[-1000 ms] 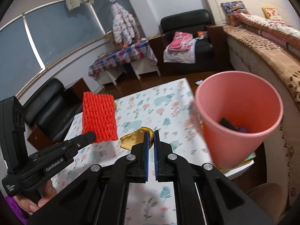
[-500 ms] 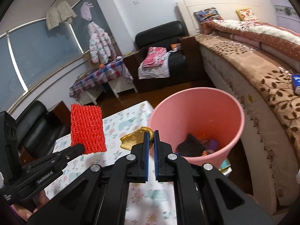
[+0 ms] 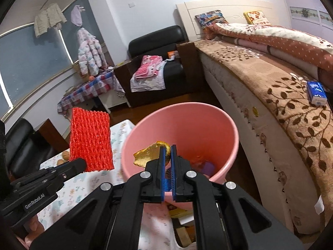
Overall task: Collect trash
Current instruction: 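Carry the red net and yellow peel over the pink bucket with both tools, then open both tools to drop the red net and yellow peel into the bucket, then move both open tools back from the bucket over the table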
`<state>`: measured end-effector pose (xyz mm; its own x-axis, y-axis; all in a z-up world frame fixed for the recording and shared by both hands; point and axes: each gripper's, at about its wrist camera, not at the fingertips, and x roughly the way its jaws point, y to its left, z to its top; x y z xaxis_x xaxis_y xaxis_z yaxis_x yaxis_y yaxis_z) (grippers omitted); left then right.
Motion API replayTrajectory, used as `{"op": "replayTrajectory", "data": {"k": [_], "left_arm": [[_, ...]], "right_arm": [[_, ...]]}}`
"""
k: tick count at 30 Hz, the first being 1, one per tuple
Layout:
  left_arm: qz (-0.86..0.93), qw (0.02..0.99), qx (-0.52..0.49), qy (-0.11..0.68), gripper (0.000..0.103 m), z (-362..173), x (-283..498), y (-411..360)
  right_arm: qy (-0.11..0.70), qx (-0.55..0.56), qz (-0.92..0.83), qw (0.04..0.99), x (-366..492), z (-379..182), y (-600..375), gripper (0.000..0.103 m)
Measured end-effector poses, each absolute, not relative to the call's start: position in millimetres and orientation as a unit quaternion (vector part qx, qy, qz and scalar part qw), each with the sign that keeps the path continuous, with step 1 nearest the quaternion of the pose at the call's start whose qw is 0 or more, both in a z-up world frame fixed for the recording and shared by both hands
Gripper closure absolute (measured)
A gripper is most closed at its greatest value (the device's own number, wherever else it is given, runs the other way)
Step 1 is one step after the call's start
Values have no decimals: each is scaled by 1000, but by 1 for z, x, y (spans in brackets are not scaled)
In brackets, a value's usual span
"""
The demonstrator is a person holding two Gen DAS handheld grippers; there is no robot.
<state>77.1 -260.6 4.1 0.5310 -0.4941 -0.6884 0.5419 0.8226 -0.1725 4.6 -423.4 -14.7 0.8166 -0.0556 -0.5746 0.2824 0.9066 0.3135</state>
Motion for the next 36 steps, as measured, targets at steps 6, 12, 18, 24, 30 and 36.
{"op": "replayTrajectory", "data": {"k": [6,12,18,24,30,36], "left_arm": [[-302,863,42,403,95,-14,89,-283],[-304,857,52,413,94,-27,95,-295],[-305,855,53,417,93,-33,97,-299],[-311,856,46,411,69,-31,94,-296],[-310,860,47,402,65,-25,90,-293],[-306,866,42,393,59,-17,86,-284]], "right_arm": [[298,202,-102,927,13,-27,-440,98],[311,201,-105,923,20,-37,-447,98],[327,214,-103,915,27,-45,-450,98],[329,218,-100,913,27,-48,-451,82],[318,214,-94,919,21,-43,-447,78],[311,203,-86,924,13,-36,-437,71]]}}
